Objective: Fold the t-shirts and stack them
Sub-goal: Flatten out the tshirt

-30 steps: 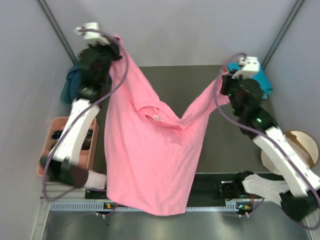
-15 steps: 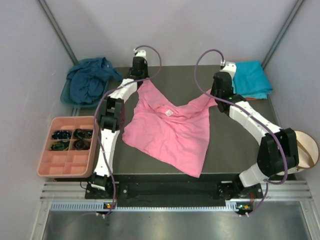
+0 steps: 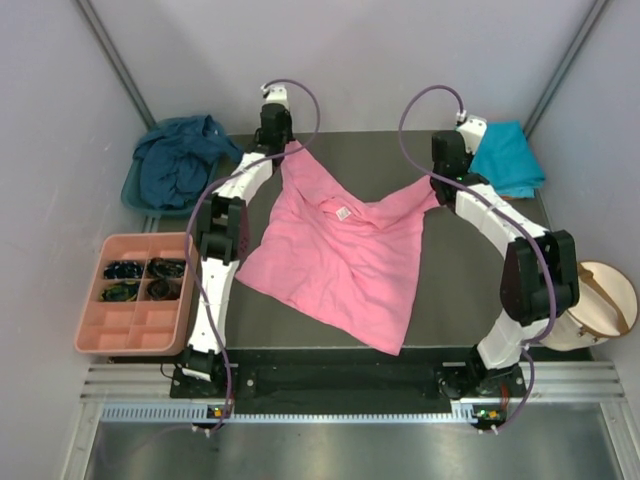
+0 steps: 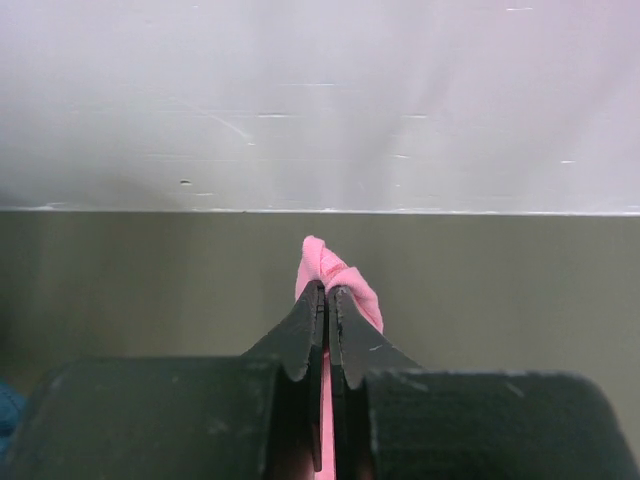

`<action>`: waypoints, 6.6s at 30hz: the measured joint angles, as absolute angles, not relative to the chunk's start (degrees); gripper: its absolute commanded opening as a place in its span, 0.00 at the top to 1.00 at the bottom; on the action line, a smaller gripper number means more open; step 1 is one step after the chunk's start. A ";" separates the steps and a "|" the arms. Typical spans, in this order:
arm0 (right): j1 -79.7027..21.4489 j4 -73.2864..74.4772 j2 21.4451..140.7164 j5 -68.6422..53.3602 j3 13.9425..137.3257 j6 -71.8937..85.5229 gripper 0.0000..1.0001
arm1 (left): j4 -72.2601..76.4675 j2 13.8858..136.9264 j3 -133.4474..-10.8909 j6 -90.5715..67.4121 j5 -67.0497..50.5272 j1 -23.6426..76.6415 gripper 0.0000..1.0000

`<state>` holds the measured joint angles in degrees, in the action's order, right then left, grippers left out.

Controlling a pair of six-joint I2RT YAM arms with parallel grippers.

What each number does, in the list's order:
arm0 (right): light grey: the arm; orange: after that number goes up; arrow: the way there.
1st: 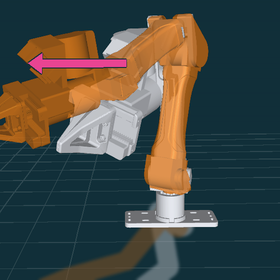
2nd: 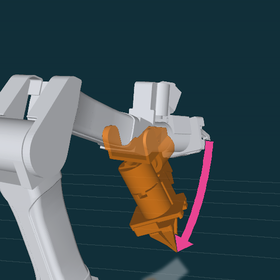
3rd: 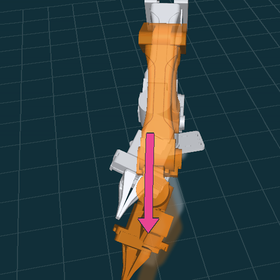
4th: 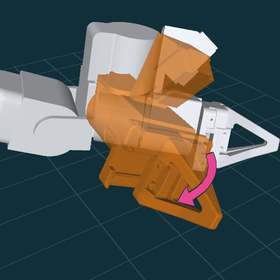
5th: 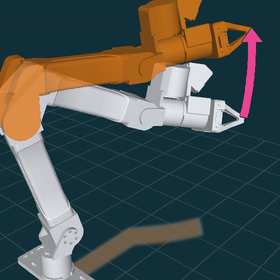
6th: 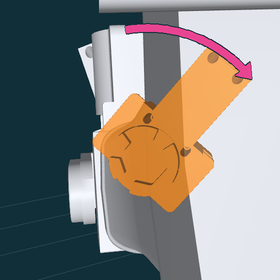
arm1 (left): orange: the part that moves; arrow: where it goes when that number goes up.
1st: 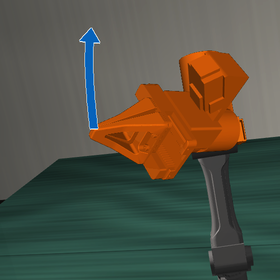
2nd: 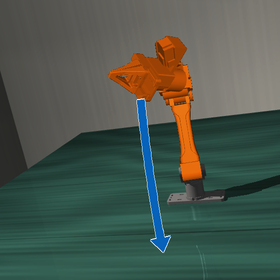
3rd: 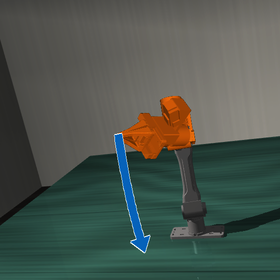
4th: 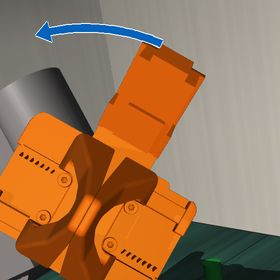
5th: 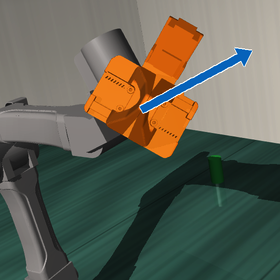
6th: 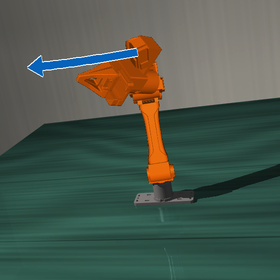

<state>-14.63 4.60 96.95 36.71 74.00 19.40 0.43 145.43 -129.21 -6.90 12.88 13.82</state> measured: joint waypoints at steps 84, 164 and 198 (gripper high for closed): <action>-15.64 18.83 73.19 24.64 58.48 30.11 0.37 | -15.90 85.95 -49.34 -36.47 33.61 31.59 0.01; -15.64 28.12 74.11 16.40 60.16 33.61 0.35 | -13.52 118.19 -93.34 -30.37 31.20 9.15 0.01; -15.64 15.29 84.07 10.33 60.42 34.06 0.32 | -18.24 76.62 -37.28 -48.40 33.98 32.93 0.01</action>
